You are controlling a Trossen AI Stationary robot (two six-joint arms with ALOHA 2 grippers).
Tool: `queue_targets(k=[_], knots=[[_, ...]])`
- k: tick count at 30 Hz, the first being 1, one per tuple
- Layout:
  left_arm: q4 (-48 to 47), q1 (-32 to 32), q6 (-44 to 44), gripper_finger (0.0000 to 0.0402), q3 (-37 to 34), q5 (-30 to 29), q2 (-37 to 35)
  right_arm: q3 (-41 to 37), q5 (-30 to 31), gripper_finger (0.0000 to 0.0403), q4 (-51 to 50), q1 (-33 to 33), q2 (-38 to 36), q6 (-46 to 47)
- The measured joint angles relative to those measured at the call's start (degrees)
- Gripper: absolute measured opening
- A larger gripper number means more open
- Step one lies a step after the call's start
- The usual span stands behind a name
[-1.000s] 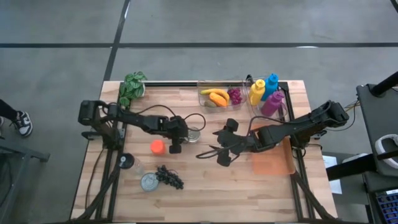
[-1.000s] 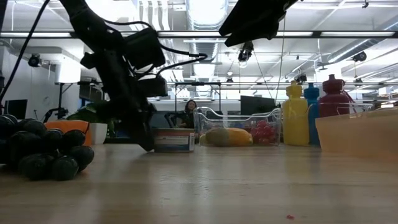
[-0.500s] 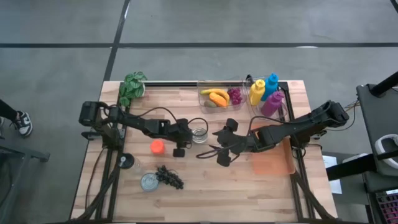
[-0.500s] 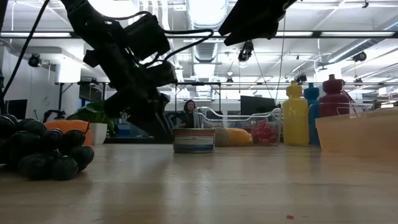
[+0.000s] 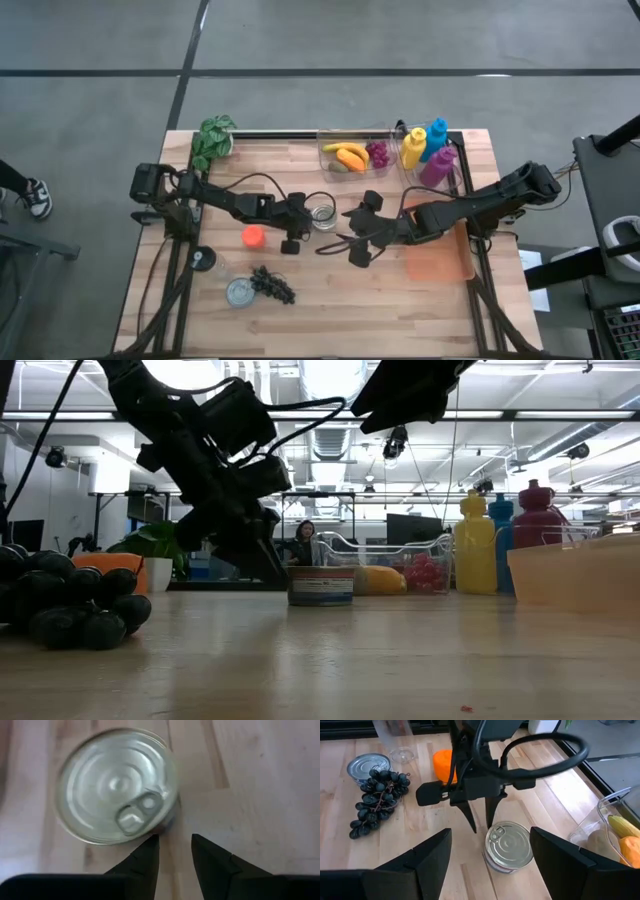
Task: Pick & Place Food Item
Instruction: Put the blue and pink tuna can into the orange bin
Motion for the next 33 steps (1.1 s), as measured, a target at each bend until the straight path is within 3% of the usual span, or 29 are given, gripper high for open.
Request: queue_targets(k=[18, 33], knots=[[3.9, -2.5, 4.2, 0.0118, 4.6, 2.1, 6.8, -0.1, 0.0, 0.0247, 0.1, 0.0, 0.0, -0.5], [-3.0, -2.6, 4.6, 0.0118, 4.5, 1.9, 2.4, -0.3, 0.0, 0.0266, -0.1, 0.0, 0.0, -1.1]])
